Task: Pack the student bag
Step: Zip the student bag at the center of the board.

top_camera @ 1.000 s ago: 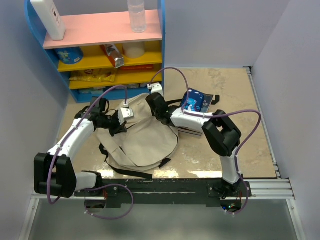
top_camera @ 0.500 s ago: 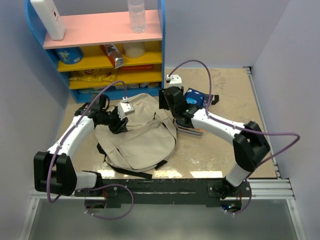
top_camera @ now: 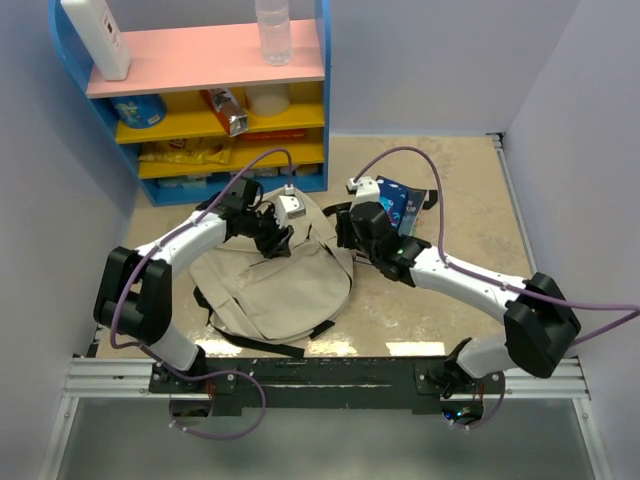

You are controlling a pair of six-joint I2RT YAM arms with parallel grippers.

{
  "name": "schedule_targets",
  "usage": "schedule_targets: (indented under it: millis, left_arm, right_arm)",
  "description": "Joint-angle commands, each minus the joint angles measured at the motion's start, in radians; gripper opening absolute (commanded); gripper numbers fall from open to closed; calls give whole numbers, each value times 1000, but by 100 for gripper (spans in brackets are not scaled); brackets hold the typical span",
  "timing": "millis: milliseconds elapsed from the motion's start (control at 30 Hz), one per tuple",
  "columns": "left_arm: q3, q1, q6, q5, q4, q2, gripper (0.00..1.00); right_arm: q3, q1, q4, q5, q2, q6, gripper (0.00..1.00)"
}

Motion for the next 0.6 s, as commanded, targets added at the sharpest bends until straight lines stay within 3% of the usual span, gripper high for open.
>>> schedule_targets:
  millis: [0,100,200,233,333,567]
  left_arm:
    - [71,-9,-80,-52,119,60,53]
    - [103,-15,-79,-64,101,111,47]
    - [91,-15,-76,-83,115,122,33]
    - [89,-15,-76,-86,113,122,24]
    - [86,-15,-64,-67,79,106,15]
    - [59,-15,-48,-47,29,10,44]
  right_arm:
    - [-43,0,35,-32,-76,10,46]
    - [-68,3,58,-59,-80,8,49]
    - [-68,14,75,-79,-74,-10,49]
    - [-65,15,78,-84,-65,-13,50]
    - [-57,17,86,-102,-39,-32,51]
    - [-62,17,98,-99,-14,-42,54]
